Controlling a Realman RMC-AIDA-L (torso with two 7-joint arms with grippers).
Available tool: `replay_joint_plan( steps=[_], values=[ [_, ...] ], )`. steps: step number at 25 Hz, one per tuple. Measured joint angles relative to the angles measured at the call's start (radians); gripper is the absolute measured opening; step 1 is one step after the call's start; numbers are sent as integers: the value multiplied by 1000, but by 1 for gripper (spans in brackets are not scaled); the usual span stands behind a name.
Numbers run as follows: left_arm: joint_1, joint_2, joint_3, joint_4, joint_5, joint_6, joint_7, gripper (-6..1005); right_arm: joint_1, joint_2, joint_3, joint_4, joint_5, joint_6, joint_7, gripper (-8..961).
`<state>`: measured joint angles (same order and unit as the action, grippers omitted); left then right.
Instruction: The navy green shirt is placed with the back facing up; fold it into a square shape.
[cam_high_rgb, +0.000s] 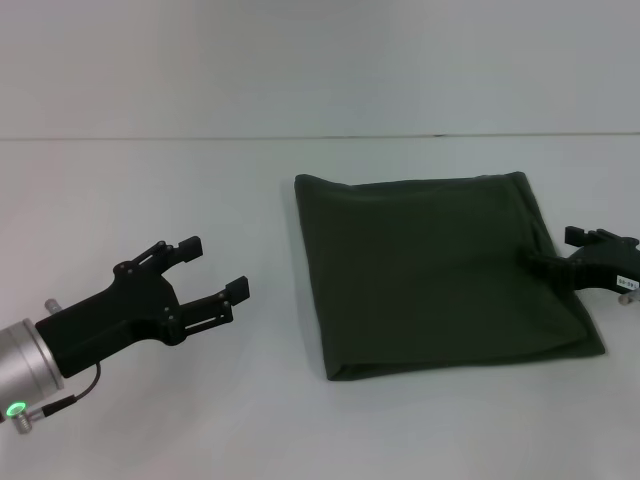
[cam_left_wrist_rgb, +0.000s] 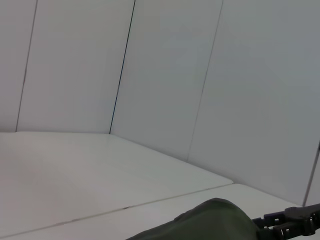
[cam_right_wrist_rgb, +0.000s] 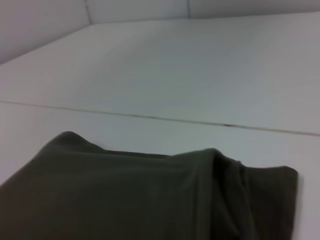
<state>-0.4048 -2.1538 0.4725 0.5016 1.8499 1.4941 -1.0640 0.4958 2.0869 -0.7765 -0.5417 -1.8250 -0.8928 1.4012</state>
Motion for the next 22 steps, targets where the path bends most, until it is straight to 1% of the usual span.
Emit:
replay_joint_plan(
  steps=[3,6,12,17,19,22],
  values=[
    [3,0,0,0,0,0,2,924,-11,1,19,0,5,5,0,899],
    [4,0,0,0,0,0,2,923,-24,1,59,-7,6,-9,0,899],
    [1,-1,0,0,0,0,1,921,-50,-1,143,-30,6,-120,-12,899],
    [-2,-3,0,0,-3,-1,2,918,-85,1,215,-34,6,-270,-120,899],
    [-2,-5,0,0,-9,-6,3,918,-103,2,228,-26,6,-299,-163,899],
    [-2,-7,0,-1,-16,-10,3,916,-128,4,230,-1,4,-301,-230,900]
  ],
)
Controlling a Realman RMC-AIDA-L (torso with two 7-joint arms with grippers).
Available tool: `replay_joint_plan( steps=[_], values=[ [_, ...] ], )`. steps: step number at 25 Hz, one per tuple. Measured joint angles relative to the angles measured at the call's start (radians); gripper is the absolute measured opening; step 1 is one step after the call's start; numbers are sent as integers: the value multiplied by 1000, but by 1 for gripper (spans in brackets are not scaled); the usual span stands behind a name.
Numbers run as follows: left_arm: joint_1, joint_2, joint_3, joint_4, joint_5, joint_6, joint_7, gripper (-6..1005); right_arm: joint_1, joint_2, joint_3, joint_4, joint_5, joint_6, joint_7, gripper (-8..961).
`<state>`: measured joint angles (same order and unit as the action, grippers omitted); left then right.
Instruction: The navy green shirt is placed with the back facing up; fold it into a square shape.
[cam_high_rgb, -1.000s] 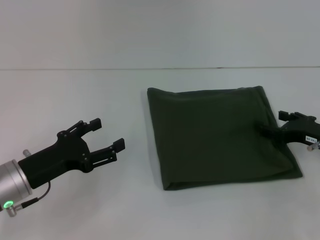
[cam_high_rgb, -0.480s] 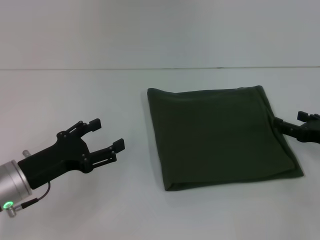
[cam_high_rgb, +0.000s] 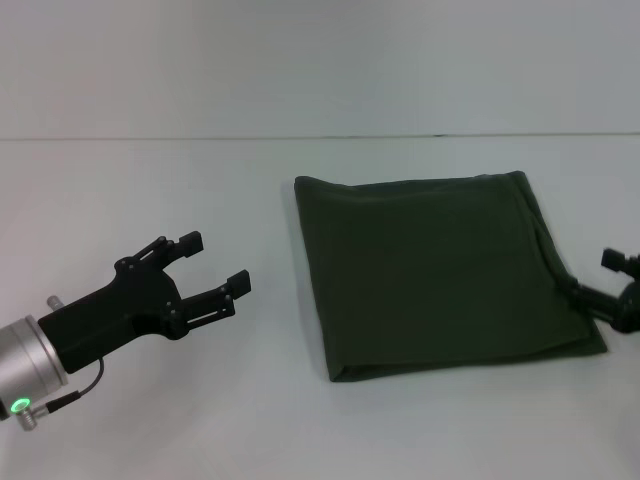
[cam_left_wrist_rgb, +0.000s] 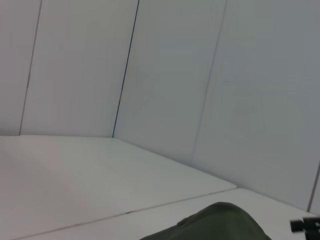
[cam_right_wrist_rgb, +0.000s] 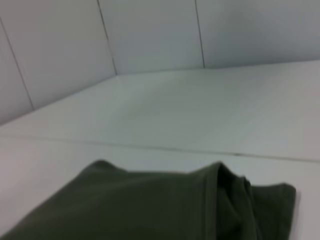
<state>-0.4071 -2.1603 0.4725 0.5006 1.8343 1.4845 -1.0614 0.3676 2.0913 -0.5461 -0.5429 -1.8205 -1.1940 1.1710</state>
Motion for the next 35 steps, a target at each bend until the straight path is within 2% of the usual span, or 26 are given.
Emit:
replay_joint_plan(
  steps=[6,14,16,20,23,27,31,35],
  values=[
    [-1,-1,0,-8,-19,-1,0,914,-35,-1,47,25,0,25,-57,900],
    [-1,-1,0,-15,-33,-14,0,911,-40,-4,118,14,1,26,-71,899],
    [0,-1,0,-15,-33,-14,0,910,-36,-3,144,14,1,-5,-81,899],
    [-8,2,5,-14,-30,-13,-52,908,-30,-3,201,13,1,-176,-127,899],
    [-36,17,33,-3,-16,-15,-246,907,-29,-5,191,13,-18,-317,-135,900],
    [-137,62,85,3,100,-16,-667,905,-39,-11,148,12,-108,-462,-217,900],
    [-244,88,151,-3,216,-91,-1017,904,-59,1,133,37,-195,-514,-376,899],
    [-316,95,247,-10,243,-198,-1254,902,-73,2,131,88,-243,-496,-461,899]
  ],
)
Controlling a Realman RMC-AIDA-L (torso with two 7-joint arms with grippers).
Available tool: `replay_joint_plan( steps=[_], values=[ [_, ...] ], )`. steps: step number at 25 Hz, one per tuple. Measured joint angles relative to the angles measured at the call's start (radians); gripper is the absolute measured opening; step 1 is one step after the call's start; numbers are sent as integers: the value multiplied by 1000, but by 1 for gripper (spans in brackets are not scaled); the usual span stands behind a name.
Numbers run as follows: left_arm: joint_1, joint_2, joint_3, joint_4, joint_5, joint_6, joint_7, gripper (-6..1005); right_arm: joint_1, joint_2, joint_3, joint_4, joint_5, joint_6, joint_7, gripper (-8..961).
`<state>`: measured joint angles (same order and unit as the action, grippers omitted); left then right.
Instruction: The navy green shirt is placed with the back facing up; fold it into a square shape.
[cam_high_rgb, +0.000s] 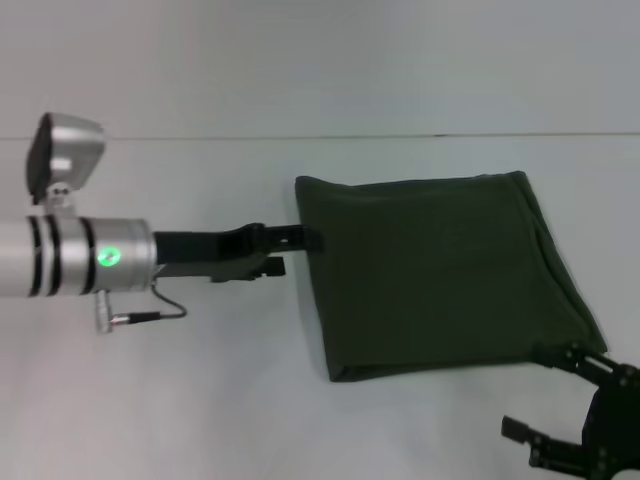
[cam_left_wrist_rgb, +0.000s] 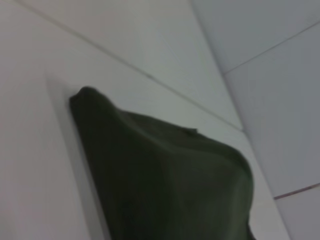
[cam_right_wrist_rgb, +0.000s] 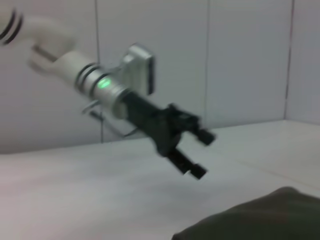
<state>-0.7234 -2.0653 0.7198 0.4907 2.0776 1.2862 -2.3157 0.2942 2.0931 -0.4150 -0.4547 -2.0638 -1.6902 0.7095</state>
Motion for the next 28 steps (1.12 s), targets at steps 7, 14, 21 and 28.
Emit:
replay_joint_plan(
  steps=[7,14,21,28],
  values=[
    [-59,-33,51,-53,7,-174,-152,899,-18,-2,6,14,-13,20,-22,899],
    [-88,-69,87,-69,12,-266,-192,896,-17,-8,8,4,-13,10,-23,900],
    [-97,-76,91,-80,14,-310,-206,893,-11,-9,5,-8,-14,8,-18,899],
    [-104,-89,92,-86,17,-321,-208,890,-6,-8,3,-9,-14,7,-16,899]
  ],
)
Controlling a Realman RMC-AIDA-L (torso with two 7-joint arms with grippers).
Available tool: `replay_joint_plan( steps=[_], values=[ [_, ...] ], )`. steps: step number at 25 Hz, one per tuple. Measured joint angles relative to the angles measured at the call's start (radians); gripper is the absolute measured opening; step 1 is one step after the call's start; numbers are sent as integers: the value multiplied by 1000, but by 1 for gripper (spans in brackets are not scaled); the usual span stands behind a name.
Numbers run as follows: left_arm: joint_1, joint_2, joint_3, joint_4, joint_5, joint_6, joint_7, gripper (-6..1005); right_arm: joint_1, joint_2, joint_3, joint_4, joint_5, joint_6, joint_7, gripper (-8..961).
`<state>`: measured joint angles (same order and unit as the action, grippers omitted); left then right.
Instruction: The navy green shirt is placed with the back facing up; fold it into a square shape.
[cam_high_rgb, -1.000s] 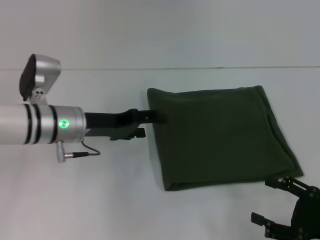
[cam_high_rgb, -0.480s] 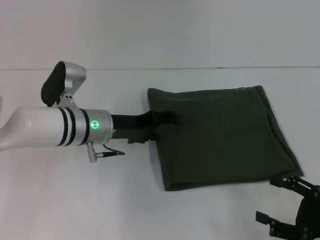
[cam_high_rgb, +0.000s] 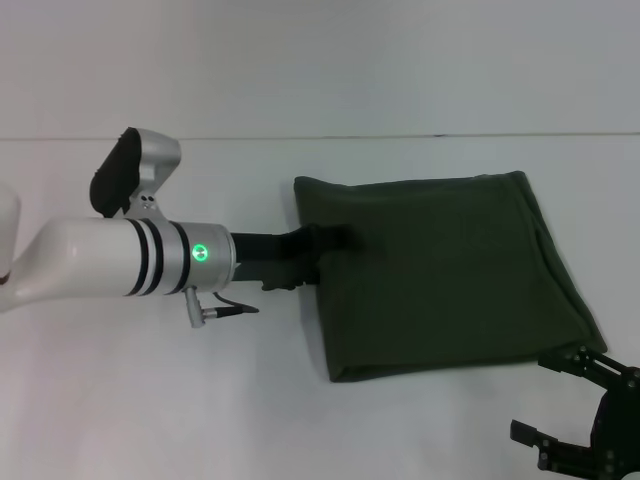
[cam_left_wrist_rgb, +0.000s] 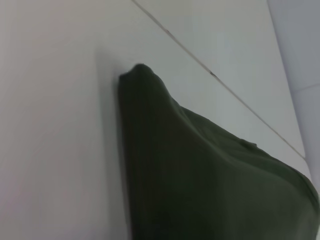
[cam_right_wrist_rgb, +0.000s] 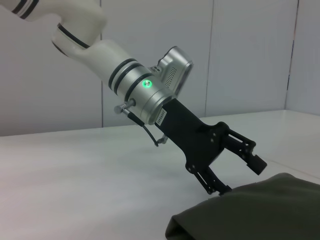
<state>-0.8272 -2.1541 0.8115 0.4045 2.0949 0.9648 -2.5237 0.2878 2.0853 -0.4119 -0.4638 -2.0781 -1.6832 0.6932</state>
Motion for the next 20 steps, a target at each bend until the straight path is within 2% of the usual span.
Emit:
replay_joint_plan(
  steps=[14,20],
  values=[
    [-6,-12,62,8,-33,-35,41,884,4,3,4,1,3,-15,0,899],
    [-5,-6,80,13,-35,-22,44,882,4,2,5,1,2,-22,1,900]
  ],
)
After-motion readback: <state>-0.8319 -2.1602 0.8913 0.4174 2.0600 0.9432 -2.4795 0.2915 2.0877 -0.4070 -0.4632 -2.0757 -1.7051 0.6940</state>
